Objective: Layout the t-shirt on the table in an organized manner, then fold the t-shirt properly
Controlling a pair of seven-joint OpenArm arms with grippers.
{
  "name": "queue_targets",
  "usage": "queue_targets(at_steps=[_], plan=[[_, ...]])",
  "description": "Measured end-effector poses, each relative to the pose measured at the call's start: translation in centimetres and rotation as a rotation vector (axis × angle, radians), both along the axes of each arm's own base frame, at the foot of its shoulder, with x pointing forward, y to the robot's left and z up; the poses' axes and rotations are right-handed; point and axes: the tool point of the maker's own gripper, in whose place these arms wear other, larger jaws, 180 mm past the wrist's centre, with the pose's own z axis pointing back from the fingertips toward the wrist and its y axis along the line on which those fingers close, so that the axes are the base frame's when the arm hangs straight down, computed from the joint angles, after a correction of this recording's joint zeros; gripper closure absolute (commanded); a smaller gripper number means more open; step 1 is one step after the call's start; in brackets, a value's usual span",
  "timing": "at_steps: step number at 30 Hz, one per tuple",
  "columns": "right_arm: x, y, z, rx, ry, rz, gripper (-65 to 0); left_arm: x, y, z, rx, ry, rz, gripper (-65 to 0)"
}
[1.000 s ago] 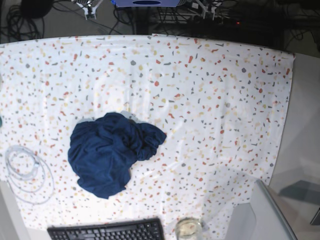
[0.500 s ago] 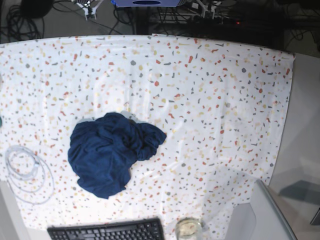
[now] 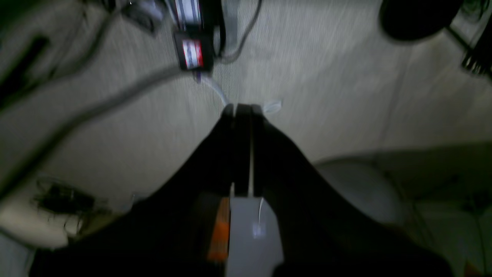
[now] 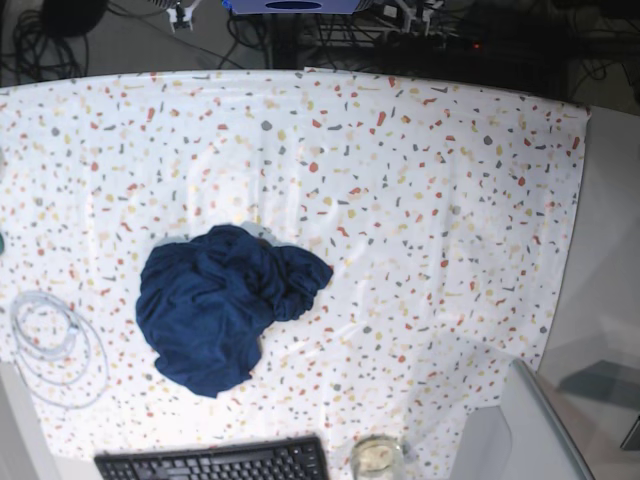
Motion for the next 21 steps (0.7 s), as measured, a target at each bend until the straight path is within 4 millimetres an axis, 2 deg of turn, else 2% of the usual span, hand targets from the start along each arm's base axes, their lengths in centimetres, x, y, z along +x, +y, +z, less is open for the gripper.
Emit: queue_targets(at_steps=[3,6,10,13,16,18,21], plan=[[-1.8,-0.1,0.6,-0.002,0.027,0.001,-0.3,-1.7,1.8,0.5,0.026,0.011,-0.018,0.0],[-2.7,-0.2,1.5,-0.004,0.015,0.007,-0.3,-2.9,3.7,1.5,0.052,-0.008,-0.041,0.0],[-3.1,-1.0,3.8,-0.019,-0.009,0.014,-0.3,-3.7,4.4,3.2,0.059,-0.065,-0.075,0.0],[-3.0,-1.5,5.8,-0.028,-0.039,0.02,-0.3,-4.4,4.4,4.5,0.052,-0.093,-0.095,0.0],[-2.1,-1.4,8.2,-0.027,-0.088,0.019,-0.2,-5.0,4.7,6.2,0.05,-0.12,-0.126,0.0],[-1.3,-1.0,9.8,-0.022,-0.116,0.016,-0.2,-4.7,5.1,7.4,0.054,-0.148,-0.148,0.0],[0.0,-0.7,12.4,-0.014,-0.185,0.022,-0.2,-3.0,5.2,9.9,0.047,-0.232,-0.199,0.0]])
